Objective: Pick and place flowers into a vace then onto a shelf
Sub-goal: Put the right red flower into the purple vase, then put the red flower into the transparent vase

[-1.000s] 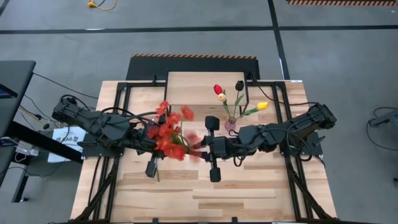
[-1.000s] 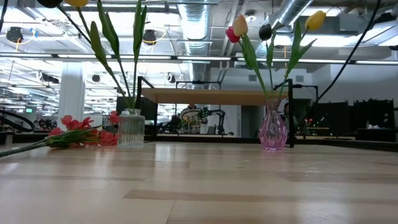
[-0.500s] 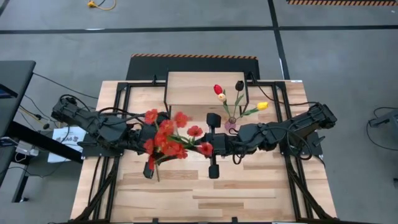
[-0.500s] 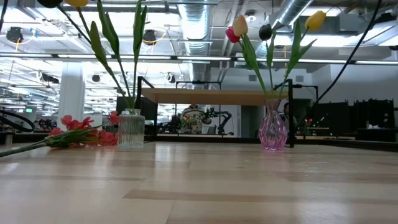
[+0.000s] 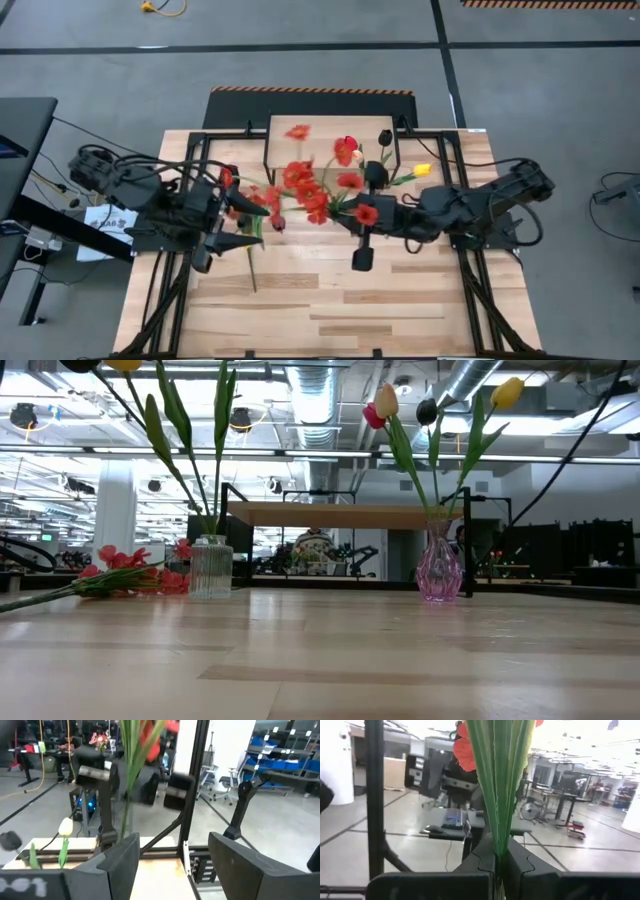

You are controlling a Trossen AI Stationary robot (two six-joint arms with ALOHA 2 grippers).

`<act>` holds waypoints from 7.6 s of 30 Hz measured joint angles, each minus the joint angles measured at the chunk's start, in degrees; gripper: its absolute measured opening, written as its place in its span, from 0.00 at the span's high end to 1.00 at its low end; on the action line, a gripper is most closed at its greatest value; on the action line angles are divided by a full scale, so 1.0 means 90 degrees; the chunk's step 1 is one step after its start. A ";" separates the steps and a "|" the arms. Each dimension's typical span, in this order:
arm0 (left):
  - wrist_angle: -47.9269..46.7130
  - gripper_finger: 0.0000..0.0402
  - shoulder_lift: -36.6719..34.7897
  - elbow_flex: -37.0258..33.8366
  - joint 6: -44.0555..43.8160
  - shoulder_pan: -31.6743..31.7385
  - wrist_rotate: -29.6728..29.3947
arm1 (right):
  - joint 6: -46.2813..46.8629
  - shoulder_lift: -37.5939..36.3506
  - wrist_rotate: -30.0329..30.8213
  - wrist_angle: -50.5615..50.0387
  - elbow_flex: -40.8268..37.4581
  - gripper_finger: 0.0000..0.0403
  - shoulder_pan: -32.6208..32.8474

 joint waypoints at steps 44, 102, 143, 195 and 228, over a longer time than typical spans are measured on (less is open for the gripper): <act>-0.0882 0.44 -0.0078 -0.0010 -0.0158 -0.0966 -0.1441 | -0.2467 0.0762 0.4089 0.9945 -0.5988 1.00 0.0819; -0.0896 0.44 -0.0053 -0.0011 -0.0487 -0.0965 -0.1492 | -0.2351 -0.0274 0.4121 0.9937 -0.7332 1.00 -0.0973; -0.0897 0.44 -0.0053 -0.0010 -0.0624 -0.0965 -0.1492 | -0.1844 -0.0279 0.4321 0.9374 -0.7332 0.97 -0.1047; -0.0842 0.44 -0.0053 -0.0007 -0.0767 -0.0963 -0.1492 | -0.2967 -0.0337 0.6632 0.8325 -0.6686 0.39 0.1422; -0.1088 0.44 -0.0056 -0.0007 -0.0497 -0.0969 -0.0835 | -0.2868 -0.0335 0.6593 0.8243 -0.6688 0.39 0.3936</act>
